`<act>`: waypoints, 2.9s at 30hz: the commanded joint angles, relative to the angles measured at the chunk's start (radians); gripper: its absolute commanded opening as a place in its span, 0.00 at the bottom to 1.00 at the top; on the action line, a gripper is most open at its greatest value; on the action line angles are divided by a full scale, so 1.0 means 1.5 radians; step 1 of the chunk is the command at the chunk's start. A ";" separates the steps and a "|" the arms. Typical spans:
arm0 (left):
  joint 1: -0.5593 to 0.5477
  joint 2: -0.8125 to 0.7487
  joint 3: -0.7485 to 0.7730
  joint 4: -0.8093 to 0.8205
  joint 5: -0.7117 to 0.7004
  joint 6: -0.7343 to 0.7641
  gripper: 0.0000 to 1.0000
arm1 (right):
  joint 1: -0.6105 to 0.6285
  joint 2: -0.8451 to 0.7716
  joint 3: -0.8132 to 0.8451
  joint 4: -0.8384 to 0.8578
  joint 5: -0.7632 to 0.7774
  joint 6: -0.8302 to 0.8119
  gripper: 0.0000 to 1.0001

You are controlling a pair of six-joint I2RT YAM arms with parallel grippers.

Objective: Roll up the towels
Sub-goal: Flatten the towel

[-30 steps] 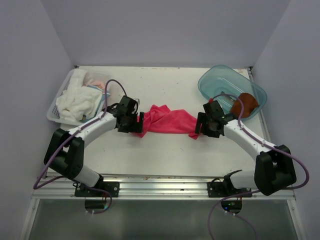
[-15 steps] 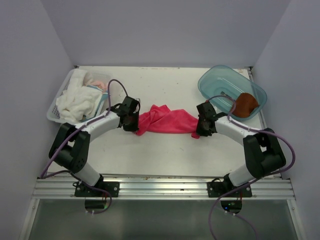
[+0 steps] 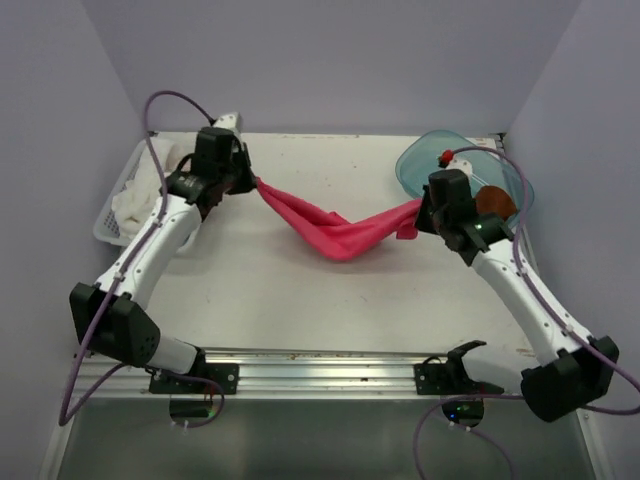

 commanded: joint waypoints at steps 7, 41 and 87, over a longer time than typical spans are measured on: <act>0.065 -0.120 0.211 -0.089 0.005 0.035 0.00 | -0.003 -0.155 0.170 -0.146 0.057 -0.082 0.00; 0.069 0.065 0.112 0.023 0.073 -0.001 0.00 | -0.124 0.169 0.057 -0.046 -0.179 -0.057 0.54; 0.213 0.171 0.505 -0.055 0.212 -0.027 0.00 | -0.241 0.178 0.438 -0.125 -0.133 -0.011 0.00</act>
